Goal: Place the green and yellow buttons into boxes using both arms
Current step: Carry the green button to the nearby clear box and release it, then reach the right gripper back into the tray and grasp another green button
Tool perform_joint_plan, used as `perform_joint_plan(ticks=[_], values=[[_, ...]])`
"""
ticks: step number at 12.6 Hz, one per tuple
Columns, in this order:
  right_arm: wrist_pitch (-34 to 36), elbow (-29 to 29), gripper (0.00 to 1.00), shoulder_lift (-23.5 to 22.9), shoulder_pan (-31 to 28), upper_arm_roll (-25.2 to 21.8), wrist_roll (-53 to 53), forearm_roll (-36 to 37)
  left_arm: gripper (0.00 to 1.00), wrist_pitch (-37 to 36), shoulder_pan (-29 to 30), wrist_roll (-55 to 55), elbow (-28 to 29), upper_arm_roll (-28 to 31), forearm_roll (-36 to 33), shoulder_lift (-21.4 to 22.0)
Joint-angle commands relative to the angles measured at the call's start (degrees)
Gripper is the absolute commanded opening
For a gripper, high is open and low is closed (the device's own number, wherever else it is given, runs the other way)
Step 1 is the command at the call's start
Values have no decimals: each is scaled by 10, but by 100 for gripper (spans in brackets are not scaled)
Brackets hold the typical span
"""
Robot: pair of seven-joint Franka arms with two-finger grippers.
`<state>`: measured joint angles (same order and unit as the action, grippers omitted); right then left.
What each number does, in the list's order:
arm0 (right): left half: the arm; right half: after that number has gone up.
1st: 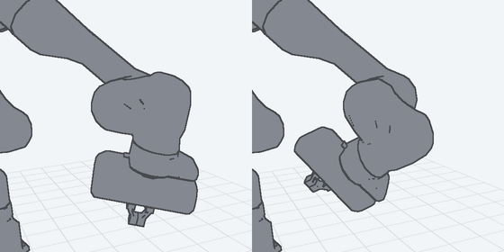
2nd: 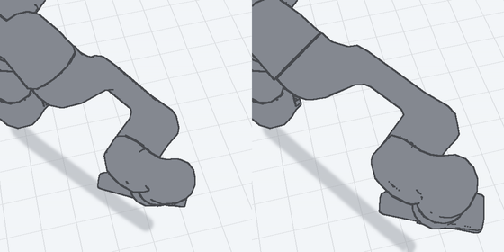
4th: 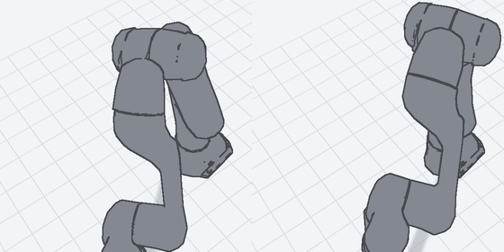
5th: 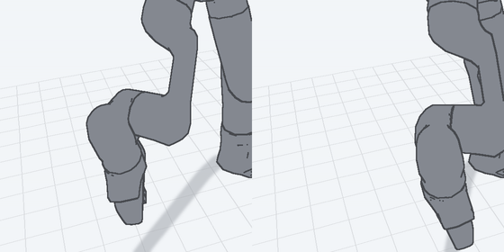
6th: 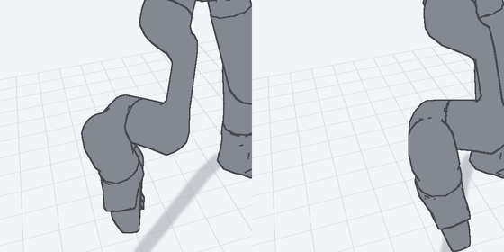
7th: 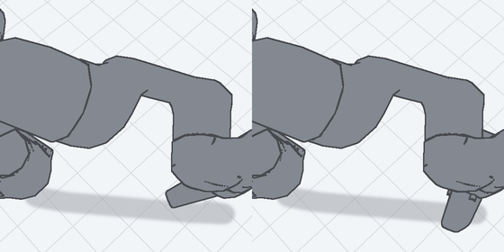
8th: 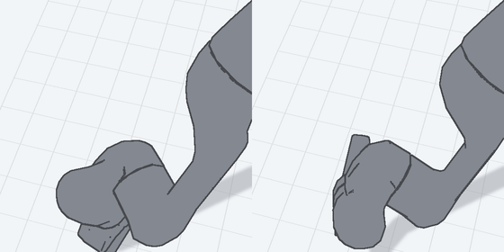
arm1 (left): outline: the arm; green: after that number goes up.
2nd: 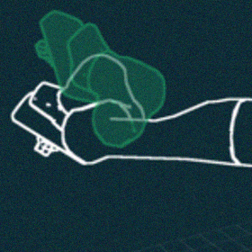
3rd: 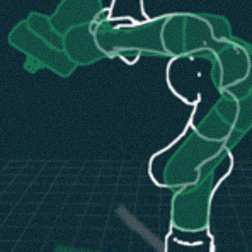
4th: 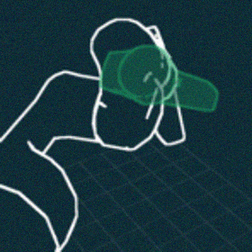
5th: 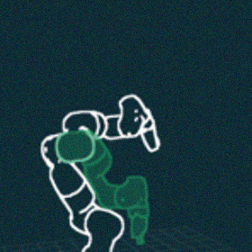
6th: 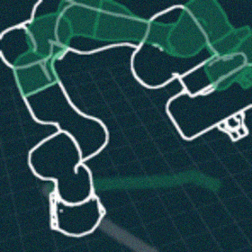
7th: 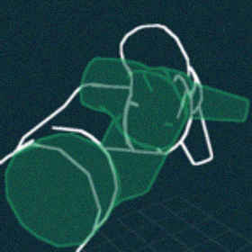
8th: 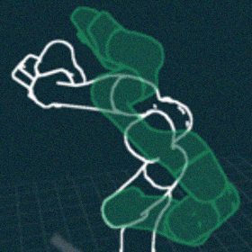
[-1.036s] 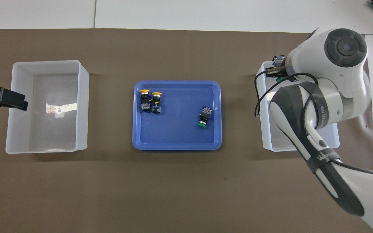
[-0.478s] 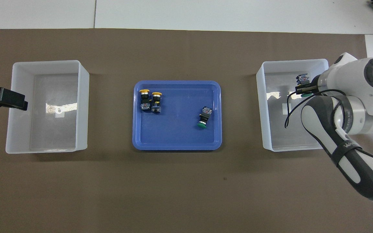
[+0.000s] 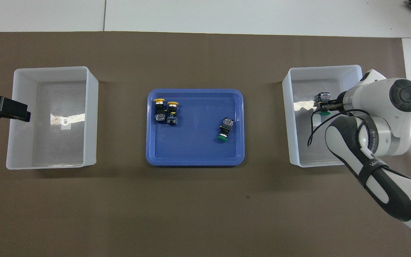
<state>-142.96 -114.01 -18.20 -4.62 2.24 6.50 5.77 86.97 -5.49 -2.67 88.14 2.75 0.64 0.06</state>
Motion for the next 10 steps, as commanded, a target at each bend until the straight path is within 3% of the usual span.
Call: perform_joint_plan(ticks=[1, 3, 5, 10], values=[[16, 16, 100, 23, 0, 10, -2, -8, 100, -6, 4, 5, 9, -1, 10, 11], [123, 77, 100, 38, 35, 13, -62, -8, 100, -5, 4, 5, 9, -1, 10, 11], [173, 124, 100, 37, 84, 15, -150, -7, 100, -5, 4, 5, 9, -1, 10, 12], [159, 133, 100, 21, 226, 15, -400, 1, 100, -5, 4, 5, 9, -1, 10, 11]])
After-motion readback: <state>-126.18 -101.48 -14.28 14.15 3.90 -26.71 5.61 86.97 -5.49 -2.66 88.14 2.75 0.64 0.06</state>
